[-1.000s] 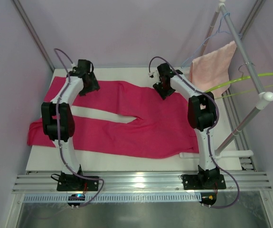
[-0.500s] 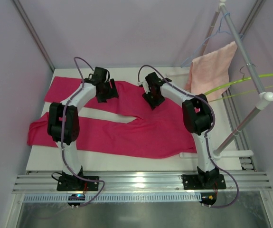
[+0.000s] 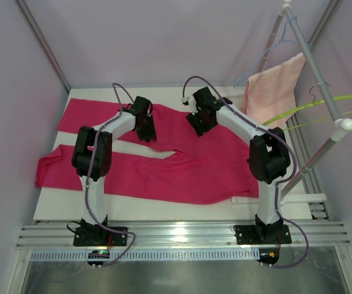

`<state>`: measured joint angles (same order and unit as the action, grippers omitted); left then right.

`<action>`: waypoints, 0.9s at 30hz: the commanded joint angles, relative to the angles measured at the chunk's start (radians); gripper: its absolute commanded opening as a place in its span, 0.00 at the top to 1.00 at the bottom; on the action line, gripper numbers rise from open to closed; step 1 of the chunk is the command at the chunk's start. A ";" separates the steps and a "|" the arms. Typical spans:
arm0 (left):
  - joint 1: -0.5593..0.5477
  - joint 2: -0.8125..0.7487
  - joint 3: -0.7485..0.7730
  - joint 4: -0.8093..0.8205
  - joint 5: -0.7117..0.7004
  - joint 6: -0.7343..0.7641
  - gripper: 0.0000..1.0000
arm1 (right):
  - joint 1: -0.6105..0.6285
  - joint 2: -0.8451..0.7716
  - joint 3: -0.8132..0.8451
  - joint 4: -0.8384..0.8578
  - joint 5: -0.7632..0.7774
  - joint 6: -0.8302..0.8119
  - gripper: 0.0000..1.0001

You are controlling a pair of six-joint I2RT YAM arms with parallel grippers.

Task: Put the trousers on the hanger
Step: Fold the trousers

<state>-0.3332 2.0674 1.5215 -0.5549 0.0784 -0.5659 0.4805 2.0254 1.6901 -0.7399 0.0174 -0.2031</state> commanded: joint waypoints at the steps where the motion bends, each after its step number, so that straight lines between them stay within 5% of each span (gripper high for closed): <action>1: 0.003 0.019 0.034 -0.062 -0.069 0.027 0.73 | 0.003 -0.050 0.025 -0.019 -0.060 -0.061 0.46; 4: 0.008 0.030 0.037 -0.094 -0.143 0.063 1.00 | 0.004 -0.031 0.059 -0.055 -0.030 -0.081 0.46; 13: 0.068 0.003 0.019 -0.161 -0.209 0.161 1.00 | -0.006 0.019 0.106 -0.045 0.068 -0.119 0.45; 27: 0.125 -0.003 0.011 -0.192 -0.376 0.293 1.00 | -0.152 0.283 0.480 -0.164 0.046 -0.157 0.40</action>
<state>-0.2432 2.0823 1.5459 -0.7082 -0.1516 -0.3363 0.3527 2.3112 2.0796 -0.8749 0.0692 -0.3431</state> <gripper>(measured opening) 0.009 0.596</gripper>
